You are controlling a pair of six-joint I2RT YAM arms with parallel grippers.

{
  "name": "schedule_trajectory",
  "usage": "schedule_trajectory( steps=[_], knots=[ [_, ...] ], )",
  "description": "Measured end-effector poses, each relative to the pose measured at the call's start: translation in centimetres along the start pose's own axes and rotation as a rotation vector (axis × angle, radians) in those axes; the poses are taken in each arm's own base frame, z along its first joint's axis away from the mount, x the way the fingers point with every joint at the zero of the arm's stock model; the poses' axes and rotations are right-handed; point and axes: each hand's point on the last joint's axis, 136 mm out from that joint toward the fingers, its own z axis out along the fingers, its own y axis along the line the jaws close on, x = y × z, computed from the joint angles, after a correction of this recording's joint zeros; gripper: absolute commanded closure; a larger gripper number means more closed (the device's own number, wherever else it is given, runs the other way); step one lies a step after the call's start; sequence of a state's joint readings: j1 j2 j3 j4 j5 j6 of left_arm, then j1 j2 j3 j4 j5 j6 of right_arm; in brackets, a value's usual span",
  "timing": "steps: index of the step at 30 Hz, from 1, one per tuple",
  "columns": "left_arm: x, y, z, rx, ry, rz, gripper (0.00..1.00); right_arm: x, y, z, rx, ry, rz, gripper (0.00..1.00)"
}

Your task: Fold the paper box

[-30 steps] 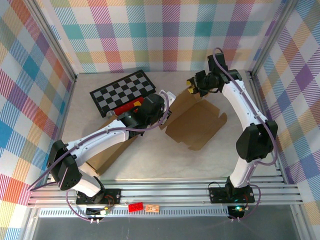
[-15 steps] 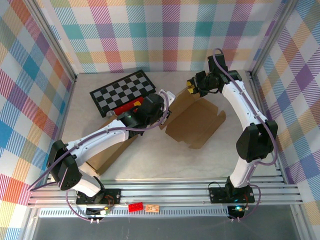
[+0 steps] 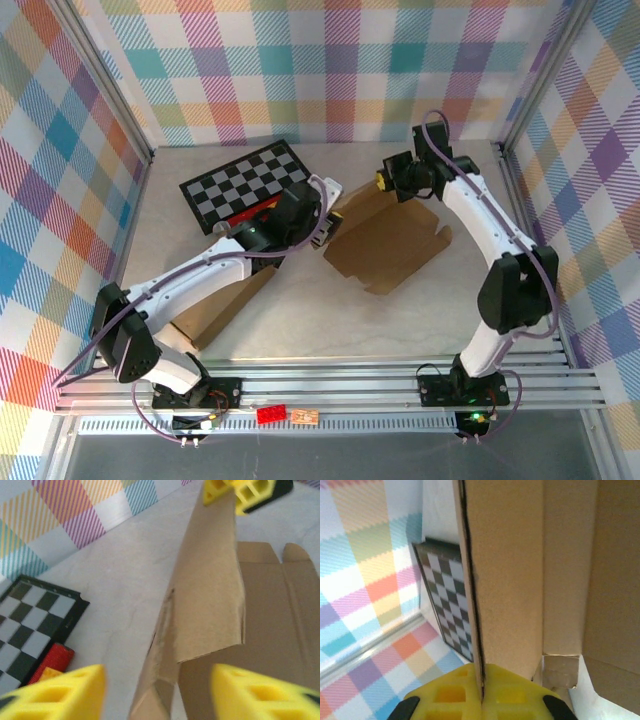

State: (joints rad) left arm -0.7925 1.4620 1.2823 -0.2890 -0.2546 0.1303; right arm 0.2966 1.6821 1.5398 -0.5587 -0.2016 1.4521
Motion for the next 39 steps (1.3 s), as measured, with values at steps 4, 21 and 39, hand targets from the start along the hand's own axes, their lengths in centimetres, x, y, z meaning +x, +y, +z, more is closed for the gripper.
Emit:
schedule_trajectory(
  steps=[4,21,39],
  knots=[
    [-0.8,0.8,-2.1,0.028,-0.012,-0.148,0.29,0.9,-1.1,-1.1,-0.015,-0.144,0.029,1.0],
    [-1.9,3.2,2.9,0.112,0.251,-0.88,0.48,1.0,-2.9,0.7,-0.002,-0.396,0.13,1.0],
    [1.2,1.6,8.3,0.138,0.383,-0.969,0.49,0.2,-1.9,3.4,-0.071,-0.419,0.112,1.0]
  ],
)
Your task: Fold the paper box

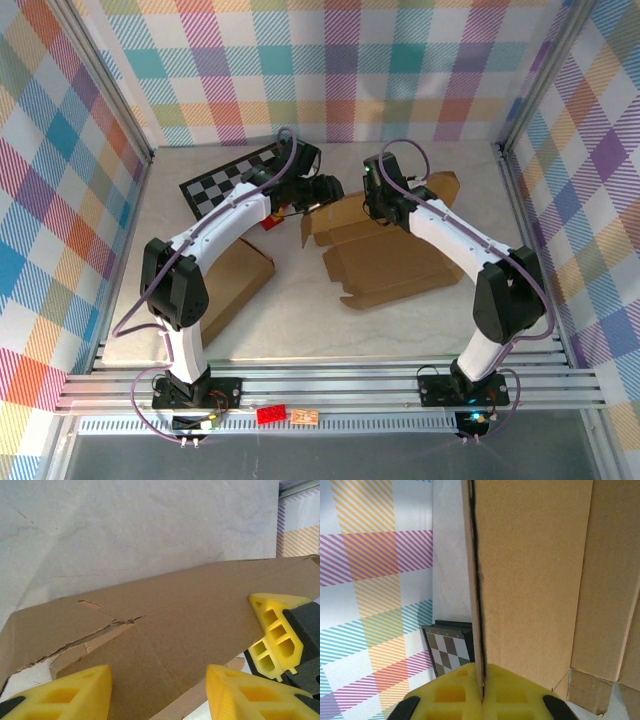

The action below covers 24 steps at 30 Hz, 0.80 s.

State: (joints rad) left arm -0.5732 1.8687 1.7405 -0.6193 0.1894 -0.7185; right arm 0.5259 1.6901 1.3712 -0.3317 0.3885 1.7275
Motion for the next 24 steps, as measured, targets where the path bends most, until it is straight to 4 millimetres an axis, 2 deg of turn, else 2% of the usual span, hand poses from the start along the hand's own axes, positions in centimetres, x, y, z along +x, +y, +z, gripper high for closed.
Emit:
schedule_trajectory(
  steps=[7,9,11,14,16,20,24],
  knots=[
    [-0.1,-0.7,1.4,0.045,0.012,-0.03,0.66,0.3,0.2,0.7,-0.03,0.009,0.005,1.0],
    [-0.3,-0.8,1.7,0.056,0.012,-0.041,0.67,0.4,0.2,0.9,-0.046,0.011,0.006,1.0],
    [-0.5,-0.8,1.7,0.063,0.009,-0.048,0.64,0.3,0.4,1.2,-0.069,0.013,0.011,1.0],
    [-1.2,-0.7,1.6,0.071,-0.005,-0.05,0.51,0.3,0.4,1.6,-0.103,0.017,0.01,1.0],
    [-1.6,-0.4,1.4,0.062,-0.019,-0.044,0.48,0.2,0.5,1.9,-0.128,0.017,0.003,1.0],
    [-2.4,1.0,-0.7,0.037,-0.073,-0.039,0.48,-0.2,0.4,2.5,-0.187,0.021,0.001,1.0],
    [-2.2,3.1,-4.1,0.025,-0.121,-0.058,0.58,-0.6,0.3,3.1,-0.241,0.04,0.003,1.0]
  ],
)
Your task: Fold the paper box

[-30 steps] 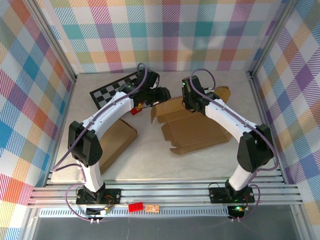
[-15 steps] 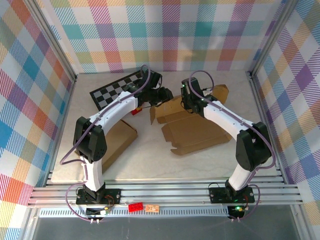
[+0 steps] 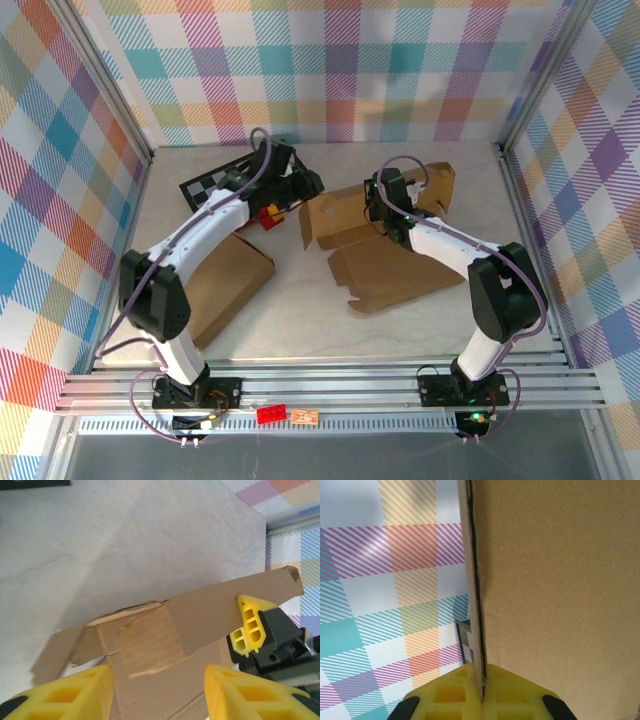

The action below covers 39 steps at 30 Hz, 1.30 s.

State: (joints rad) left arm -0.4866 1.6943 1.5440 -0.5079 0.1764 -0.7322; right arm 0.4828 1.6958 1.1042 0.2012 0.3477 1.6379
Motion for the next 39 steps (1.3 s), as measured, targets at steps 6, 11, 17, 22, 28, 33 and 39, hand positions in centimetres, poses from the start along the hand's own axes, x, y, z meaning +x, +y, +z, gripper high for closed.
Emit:
schedule_trajectory(
  steps=[6,11,17,22,28,33,39],
  knots=[
    [3.4,3.2,-1.1,-0.001,0.006,-0.054,0.7,-1.0,-2.4,0.4,0.064,-0.004,-0.012,1.0],
    [10.6,4.3,1.0,-0.022,0.078,-0.041,0.65,-1.2,-3.6,0.6,0.11,-0.003,-0.018,1.0],
    [15.6,2.4,2.5,-0.016,0.096,-0.034,0.56,-1.3,-3.7,0.5,0.113,-0.004,-0.019,1.0],
    [16.3,3.3,6.0,-0.053,0.09,-0.083,0.54,-1.5,-2.9,0.6,0.11,-0.008,-0.015,1.0],
    [17.7,5.9,8.8,-0.135,0.104,-0.159,0.48,-1.7,-1.5,0.6,0.089,-0.002,-0.003,1.0],
    [16.9,5.1,9.8,-0.109,0.074,-0.17,0.48,-1.7,-1.3,0.6,0.09,0.006,-0.002,1.0],
    [17.4,5.9,11.3,-0.136,0.084,-0.18,0.48,-1.7,-1.5,0.6,0.097,0.006,-0.002,1.0]
  ],
)
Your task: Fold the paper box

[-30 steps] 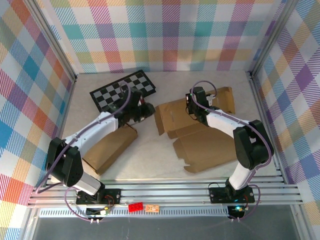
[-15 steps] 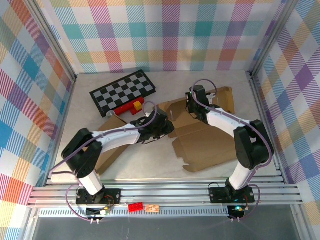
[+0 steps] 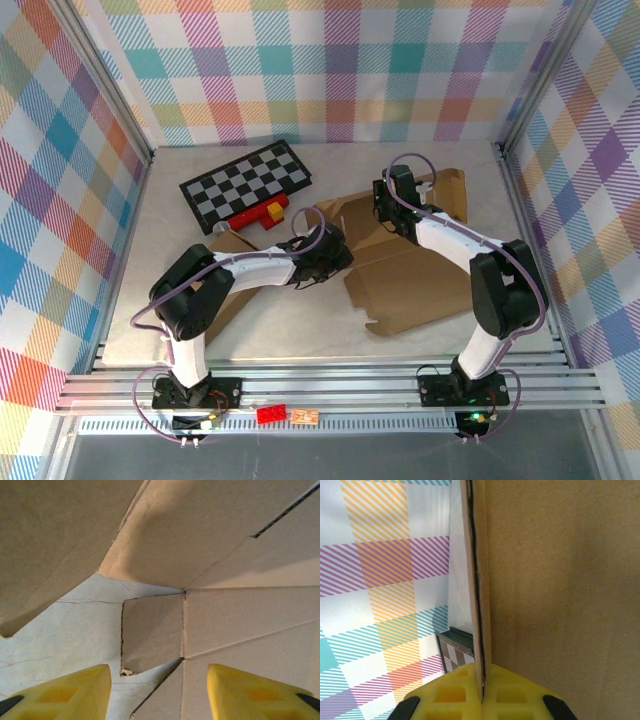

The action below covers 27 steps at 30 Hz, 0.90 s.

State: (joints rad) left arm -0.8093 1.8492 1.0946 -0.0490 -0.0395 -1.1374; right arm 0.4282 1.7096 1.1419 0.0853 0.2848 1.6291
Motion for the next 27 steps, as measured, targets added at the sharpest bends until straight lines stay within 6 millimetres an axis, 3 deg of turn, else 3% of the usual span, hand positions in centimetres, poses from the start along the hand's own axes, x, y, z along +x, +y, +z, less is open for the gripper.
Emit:
schedule_trajectory(
  steps=[14,27],
  knots=[
    [0.0,-0.1,1.9,-0.003,0.0,0.004,0.56,-0.2,-0.1,0.0,0.004,0.001,0.002,1.0],
    [-1.5,-4.3,0.7,0.097,-0.04,0.048,0.59,-0.9,0.4,0.1,-0.006,-0.017,0.012,1.0]
  ],
)
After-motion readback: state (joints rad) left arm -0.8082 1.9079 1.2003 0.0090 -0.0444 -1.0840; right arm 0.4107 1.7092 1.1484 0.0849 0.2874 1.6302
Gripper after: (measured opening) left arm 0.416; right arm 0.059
